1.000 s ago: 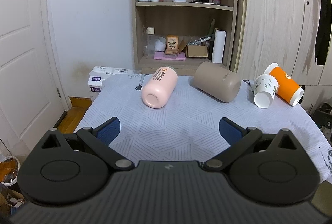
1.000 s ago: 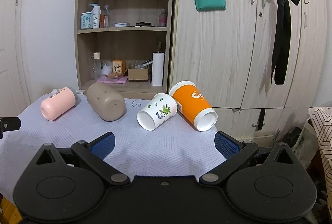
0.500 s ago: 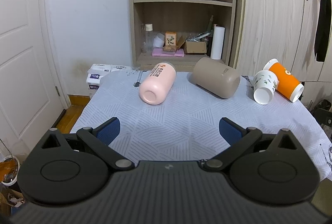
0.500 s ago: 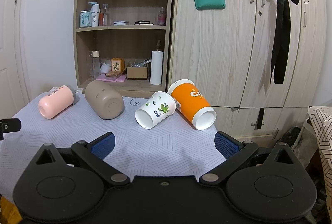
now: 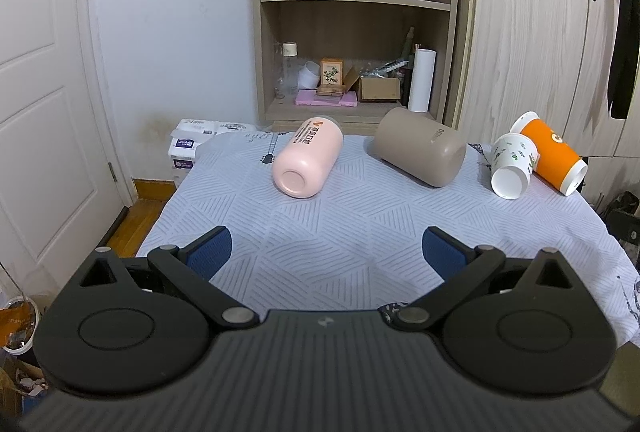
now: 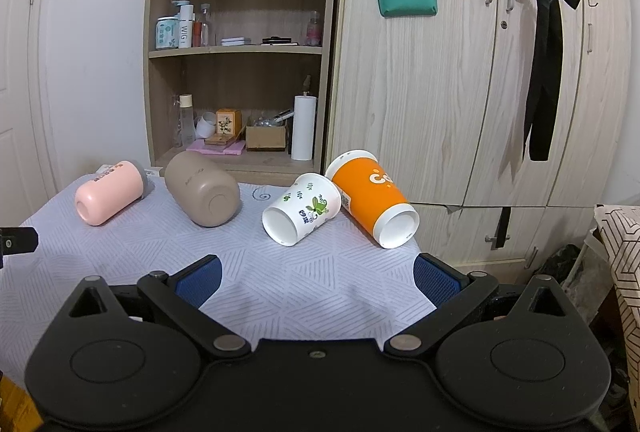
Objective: Flip cup upright
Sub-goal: 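Move the right tool to the beige tumbler and close around its base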
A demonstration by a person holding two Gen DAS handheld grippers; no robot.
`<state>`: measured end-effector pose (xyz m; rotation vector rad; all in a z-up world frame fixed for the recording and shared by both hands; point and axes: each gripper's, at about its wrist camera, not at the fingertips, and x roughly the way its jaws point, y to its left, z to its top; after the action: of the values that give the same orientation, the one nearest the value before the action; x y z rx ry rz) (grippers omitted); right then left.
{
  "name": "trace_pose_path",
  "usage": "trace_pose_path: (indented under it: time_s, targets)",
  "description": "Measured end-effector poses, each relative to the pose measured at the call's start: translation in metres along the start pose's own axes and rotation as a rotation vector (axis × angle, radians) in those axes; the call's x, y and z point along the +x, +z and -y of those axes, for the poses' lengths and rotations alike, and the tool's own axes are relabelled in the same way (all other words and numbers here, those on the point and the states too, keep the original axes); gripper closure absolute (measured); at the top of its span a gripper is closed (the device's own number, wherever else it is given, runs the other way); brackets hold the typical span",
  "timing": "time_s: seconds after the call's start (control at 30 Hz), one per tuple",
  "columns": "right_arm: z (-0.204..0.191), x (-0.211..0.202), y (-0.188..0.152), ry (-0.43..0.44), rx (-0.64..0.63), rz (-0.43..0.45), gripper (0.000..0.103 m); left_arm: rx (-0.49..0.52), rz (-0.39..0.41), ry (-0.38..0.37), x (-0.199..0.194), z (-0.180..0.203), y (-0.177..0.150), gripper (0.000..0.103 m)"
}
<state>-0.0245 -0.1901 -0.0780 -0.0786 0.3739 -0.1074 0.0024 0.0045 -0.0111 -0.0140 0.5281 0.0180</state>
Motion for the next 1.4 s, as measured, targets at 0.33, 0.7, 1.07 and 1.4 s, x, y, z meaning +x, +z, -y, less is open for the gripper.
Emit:
trace_pose_path:
  time_s: [0.33, 0.7, 1.07, 1.4]
  targets:
    - [-0.002, 0.003, 0.002, 0.076, 0.003, -0.005, 0.000, -0.041, -0.031, -0.026, 0.001, -0.003, 0.003, 0.000]
    - [-0.018, 0.030, 0.032, 0.375, -0.186, 0.029, 0.000, -0.081, -0.079, -0.126, 0.031, 0.014, 0.044, 0.000]
    - [-0.040, 0.107, 0.069, 0.556, -0.418, -0.052, 0.000, -0.205, -0.151, -0.161, 0.112, 0.025, 0.077, 0.000]
    - [-0.065, 0.183, 0.076, 0.594, -0.451, -0.161, 0.001, -0.354, -0.205, -0.247, 0.164, 0.013, 0.063, 0.002]
